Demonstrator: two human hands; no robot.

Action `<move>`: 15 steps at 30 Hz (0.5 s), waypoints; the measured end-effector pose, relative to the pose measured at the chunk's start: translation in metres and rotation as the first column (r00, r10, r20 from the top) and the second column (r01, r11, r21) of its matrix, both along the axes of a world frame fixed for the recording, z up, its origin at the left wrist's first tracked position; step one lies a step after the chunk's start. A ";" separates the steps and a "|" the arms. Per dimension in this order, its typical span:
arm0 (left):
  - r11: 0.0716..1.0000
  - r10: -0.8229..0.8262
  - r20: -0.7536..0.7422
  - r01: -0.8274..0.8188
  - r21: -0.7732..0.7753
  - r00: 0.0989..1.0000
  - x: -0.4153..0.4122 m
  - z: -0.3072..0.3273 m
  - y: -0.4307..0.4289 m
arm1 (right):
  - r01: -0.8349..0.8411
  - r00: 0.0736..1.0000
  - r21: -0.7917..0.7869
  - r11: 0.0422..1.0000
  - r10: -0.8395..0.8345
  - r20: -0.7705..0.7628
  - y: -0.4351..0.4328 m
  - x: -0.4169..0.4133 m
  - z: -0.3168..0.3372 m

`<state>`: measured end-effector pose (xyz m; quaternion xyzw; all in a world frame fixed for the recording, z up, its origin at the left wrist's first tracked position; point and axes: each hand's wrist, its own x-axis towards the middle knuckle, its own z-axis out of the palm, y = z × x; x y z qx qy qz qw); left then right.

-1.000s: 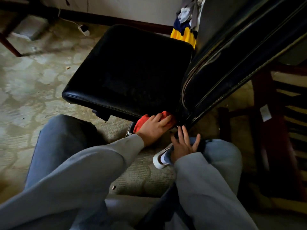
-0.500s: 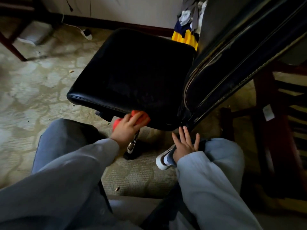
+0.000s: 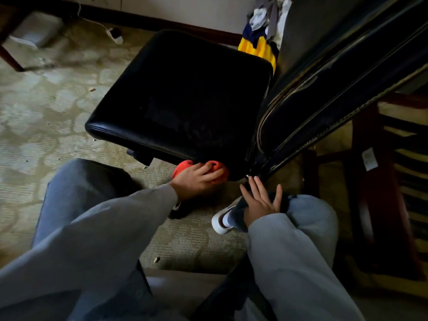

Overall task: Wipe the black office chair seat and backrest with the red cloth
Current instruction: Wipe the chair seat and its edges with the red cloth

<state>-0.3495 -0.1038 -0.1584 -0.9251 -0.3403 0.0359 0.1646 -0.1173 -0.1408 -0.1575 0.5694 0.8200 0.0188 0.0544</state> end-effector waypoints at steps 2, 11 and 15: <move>0.997 0.058 -0.008 -0.059 -0.046 0.998 -0.023 0.006 -0.005 | -0.002 0.999 0.046 0.999 0.000 0.033 0.001 0.000 -0.006; 0.926 0.371 0.196 -0.377 -0.007 0.908 -0.125 0.002 -0.022 | -0.035 0.999 0.071 0.997 0.035 0.013 0.001 -0.002 -0.014; 0.681 0.708 0.533 -0.647 -0.343 0.463 -0.124 0.005 -0.014 | -0.036 0.998 0.088 0.996 0.032 0.054 0.001 -0.013 -0.006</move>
